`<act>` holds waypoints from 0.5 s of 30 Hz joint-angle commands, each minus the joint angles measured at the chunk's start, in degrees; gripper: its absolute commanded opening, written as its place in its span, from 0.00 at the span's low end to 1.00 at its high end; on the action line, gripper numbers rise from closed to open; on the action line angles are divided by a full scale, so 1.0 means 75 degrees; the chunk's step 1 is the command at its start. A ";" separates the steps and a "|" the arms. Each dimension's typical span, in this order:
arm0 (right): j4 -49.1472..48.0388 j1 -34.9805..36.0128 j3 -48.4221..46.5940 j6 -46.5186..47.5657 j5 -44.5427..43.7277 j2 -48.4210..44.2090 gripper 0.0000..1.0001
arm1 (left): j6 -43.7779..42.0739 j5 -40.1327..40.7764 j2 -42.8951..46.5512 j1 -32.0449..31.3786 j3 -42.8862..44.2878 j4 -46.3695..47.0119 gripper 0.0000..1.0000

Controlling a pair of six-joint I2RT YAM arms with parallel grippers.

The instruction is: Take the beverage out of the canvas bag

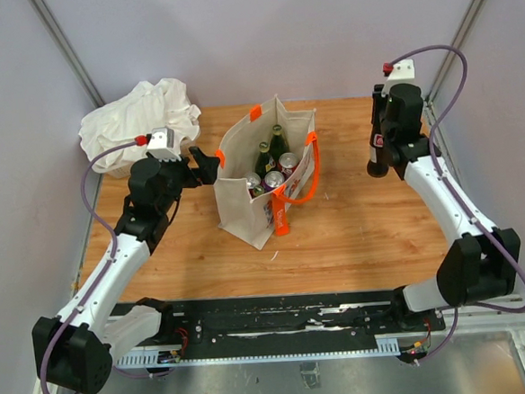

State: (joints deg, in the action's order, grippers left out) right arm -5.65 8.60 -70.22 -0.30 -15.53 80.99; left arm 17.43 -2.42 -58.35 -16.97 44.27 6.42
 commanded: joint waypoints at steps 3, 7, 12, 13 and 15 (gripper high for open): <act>-0.3473 -0.0362 0.0396 -0.0221 0.0535 0.0490 0.01 | 0.0064 0.0231 0.0065 -0.0052 0.0043 0.0281 1.00; -0.4686 -0.0430 0.0723 -0.0044 0.0558 0.1099 0.01 | 0.0110 0.0349 0.0086 -0.0048 0.0050 0.0228 1.00; -0.5636 -0.0444 0.0857 0.0084 0.0560 0.1656 0.01 | 0.0102 0.0461 0.0148 -0.0056 0.0025 0.0180 1.00; -0.5801 -0.0444 0.0906 0.0096 0.0569 0.1733 0.01 | 0.0102 0.0498 0.0167 -0.0057 0.0010 0.0157 1.00; -0.6162 -0.0444 0.1050 0.0098 0.0591 0.1810 0.01 | 0.0108 0.0548 0.0200 -0.0049 -0.0015 0.0120 1.00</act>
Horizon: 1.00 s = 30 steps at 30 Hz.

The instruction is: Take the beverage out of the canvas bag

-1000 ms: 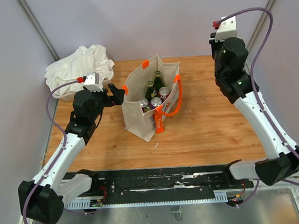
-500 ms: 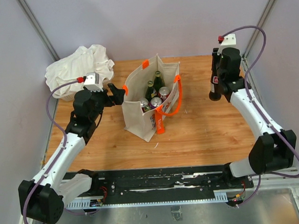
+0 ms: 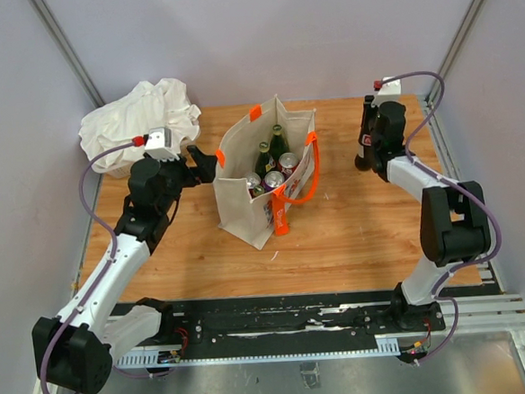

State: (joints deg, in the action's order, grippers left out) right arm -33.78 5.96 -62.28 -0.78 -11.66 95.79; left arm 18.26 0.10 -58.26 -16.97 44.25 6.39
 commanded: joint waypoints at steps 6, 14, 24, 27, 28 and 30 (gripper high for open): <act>-0.3113 -0.0091 0.0553 0.0123 0.0020 -0.0186 0.01 | 0.0000 0.0337 0.0246 -0.0057 -0.0076 0.0120 1.00; -0.2757 -0.0003 0.1234 0.0067 0.0064 -0.0564 0.70 | -0.0184 0.0237 -0.0036 -0.0054 0.0080 0.0173 1.00; -0.0907 0.0610 0.0727 0.0625 -0.0804 -0.1426 0.99 | -0.0451 0.0129 -0.0255 -0.0049 0.0514 0.0191 1.00; 0.0531 0.1038 0.0114 0.0803 -0.1091 -0.1806 0.99 | -0.0443 0.0148 -0.0122 -0.0051 0.0639 0.0173 1.00; 0.0783 0.1201 0.0004 0.0920 -0.1155 -0.1953 0.99 | -0.0443 0.0170 -0.0058 -0.0054 0.0676 0.0168 1.00; 0.1088 0.1594 -0.0124 0.1268 -0.1306 -0.2248 0.99 | -0.0449 0.0197 0.0083 -0.0056 0.0758 0.0137 1.00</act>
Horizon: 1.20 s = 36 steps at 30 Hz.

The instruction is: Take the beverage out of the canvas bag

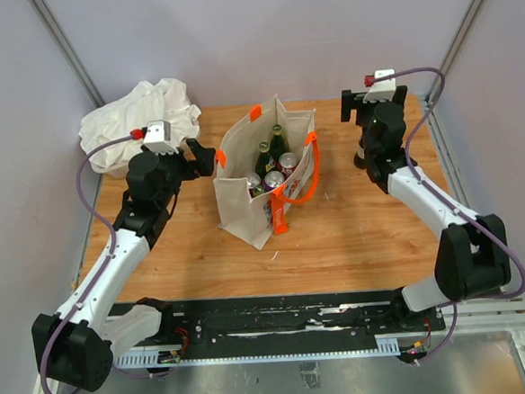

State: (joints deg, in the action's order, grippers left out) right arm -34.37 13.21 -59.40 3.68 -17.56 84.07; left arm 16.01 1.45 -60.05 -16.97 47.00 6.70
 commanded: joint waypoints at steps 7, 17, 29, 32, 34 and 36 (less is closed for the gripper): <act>0.2417 0.1675 -0.1041 0.0706 0.0100 -0.1454 0.99 | -0.0103 -0.0553 0.0290 -0.0057 0.0606 -0.0005 1.00; 0.4337 0.2719 -0.2221 -0.0128 0.2005 -0.1095 0.41 | 0.0112 -0.0670 0.0821 -0.0062 0.0187 -0.0751 1.00; 0.4995 0.3403 -0.2628 -0.0829 0.3606 -0.0154 0.28 | 0.0859 -0.1410 0.1715 -0.0087 -0.0669 -0.0987 1.00; 0.5205 0.3646 -0.2619 -0.0820 0.3827 -0.0029 0.26 | 0.0852 -0.1465 0.1629 -0.0098 -0.0666 -0.0878 1.00; 0.5355 0.3829 -0.2605 -0.0797 0.3943 0.0003 0.26 | 0.0822 -0.1461 0.1520 -0.0104 -0.0607 -0.0840 1.00; 0.5488 0.4017 -0.2535 -0.0774 0.4093 0.0017 0.26 | 0.0810 -0.1498 0.1445 -0.0095 -0.0582 -0.0773 1.00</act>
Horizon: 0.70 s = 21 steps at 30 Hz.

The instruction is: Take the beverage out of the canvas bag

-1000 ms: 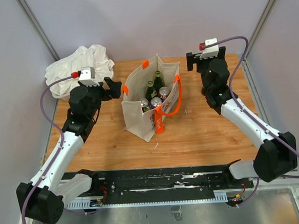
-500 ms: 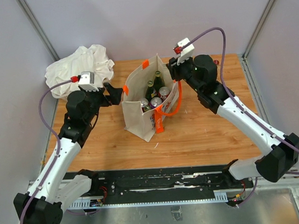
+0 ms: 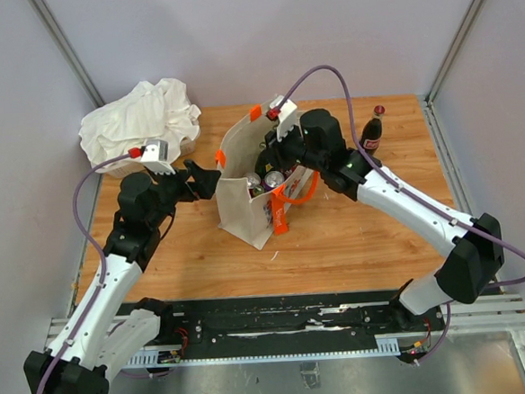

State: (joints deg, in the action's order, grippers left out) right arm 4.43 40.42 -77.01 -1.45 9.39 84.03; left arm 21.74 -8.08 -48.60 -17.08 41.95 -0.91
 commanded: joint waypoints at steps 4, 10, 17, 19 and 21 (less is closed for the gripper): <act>0.0465 0.0724 0.0000 -0.0121 0.0737 0.0055 0.26 | 0.0005 -0.0319 -0.0136 -0.0089 0.0080 0.0353 1.00; 0.0561 0.1194 0.0089 -0.0140 0.0855 0.0165 0.26 | -0.0059 -0.0491 -0.0346 -0.0082 0.0123 0.0496 1.00; 0.0621 0.1388 0.0128 -0.0204 0.1060 0.0520 0.26 | -0.0103 -0.0584 -0.0573 -0.0092 0.0035 0.0744 1.00; 0.0653 0.1416 0.0113 -0.0225 0.1136 0.0644 0.26 | -0.0134 -0.0587 -0.0606 -0.0088 0.0021 0.0795 1.00; 0.0702 0.1446 0.0069 -0.0279 0.1305 0.0803 0.25 | -0.0163 -0.0587 -0.0657 -0.0090 0.0002 0.0878 1.00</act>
State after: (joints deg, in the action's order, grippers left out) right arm 7.38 49.65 -76.84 -2.37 16.47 87.31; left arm 21.56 -11.35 -53.06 -17.10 41.95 2.57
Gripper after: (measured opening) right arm 0.258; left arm 0.994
